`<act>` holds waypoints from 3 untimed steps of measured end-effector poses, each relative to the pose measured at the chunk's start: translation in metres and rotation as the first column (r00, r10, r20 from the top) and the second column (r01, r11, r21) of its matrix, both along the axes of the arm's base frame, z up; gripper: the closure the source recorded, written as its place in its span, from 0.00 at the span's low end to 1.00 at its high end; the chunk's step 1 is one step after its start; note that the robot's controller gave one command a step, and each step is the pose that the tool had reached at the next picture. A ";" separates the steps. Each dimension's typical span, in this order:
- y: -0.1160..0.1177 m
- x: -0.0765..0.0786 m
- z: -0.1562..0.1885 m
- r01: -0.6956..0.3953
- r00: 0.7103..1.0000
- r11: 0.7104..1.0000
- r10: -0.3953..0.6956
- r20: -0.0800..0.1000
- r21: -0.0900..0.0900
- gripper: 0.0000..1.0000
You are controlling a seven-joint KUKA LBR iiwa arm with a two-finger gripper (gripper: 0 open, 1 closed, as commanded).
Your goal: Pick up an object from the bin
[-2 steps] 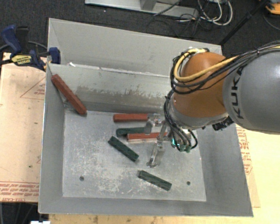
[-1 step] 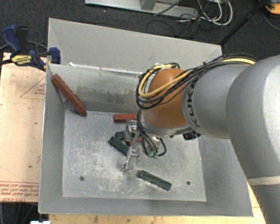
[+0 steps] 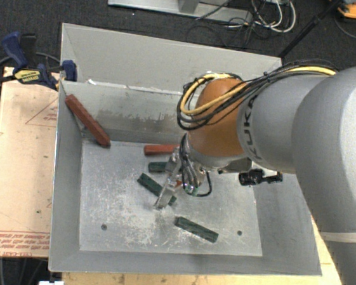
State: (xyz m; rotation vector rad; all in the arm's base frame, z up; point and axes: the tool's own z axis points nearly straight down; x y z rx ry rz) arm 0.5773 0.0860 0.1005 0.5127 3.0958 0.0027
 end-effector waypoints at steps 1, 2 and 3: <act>0.004 0.002 0.009 -0.011 1.000 1.000 0.011 0.000 0.000 0.00; 0.002 -0.005 -0.029 0.041 0.999 0.999 -0.041 0.004 0.001 0.00; 0.002 -0.004 -0.028 0.040 0.999 0.999 -0.040 0.001 0.001 0.00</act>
Offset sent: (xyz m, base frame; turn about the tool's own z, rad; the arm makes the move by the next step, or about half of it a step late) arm 0.0008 0.0038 0.0085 -0.0109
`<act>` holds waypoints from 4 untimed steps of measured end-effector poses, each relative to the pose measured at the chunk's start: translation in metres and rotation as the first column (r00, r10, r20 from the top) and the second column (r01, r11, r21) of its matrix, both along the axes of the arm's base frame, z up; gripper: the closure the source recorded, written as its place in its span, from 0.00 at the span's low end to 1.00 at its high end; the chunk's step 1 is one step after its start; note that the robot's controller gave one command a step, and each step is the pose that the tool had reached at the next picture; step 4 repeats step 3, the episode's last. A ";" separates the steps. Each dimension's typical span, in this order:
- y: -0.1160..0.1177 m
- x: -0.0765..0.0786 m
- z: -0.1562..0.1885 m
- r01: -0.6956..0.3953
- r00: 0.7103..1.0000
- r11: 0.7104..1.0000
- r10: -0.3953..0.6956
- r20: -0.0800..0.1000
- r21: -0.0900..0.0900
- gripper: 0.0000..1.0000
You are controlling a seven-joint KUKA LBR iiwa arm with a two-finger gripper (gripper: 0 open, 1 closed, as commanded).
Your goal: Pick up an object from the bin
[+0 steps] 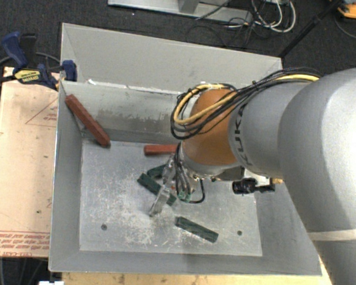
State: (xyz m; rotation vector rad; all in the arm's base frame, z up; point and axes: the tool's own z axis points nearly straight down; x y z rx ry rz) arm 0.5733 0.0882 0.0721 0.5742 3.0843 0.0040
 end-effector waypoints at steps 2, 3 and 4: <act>-0.001 0.002 0.025 -0.001 1.000 1.000 0.001 0.000 0.000 1.00; 0.000 0.003 0.074 -0.002 1.000 1.000 0.002 0.001 0.000 1.00; 0.000 0.003 0.074 -0.002 1.000 1.000 0.002 0.001 0.000 1.00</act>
Offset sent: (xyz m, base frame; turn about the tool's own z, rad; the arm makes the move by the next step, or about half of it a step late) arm 0.0000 0.0000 0.0000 0.0000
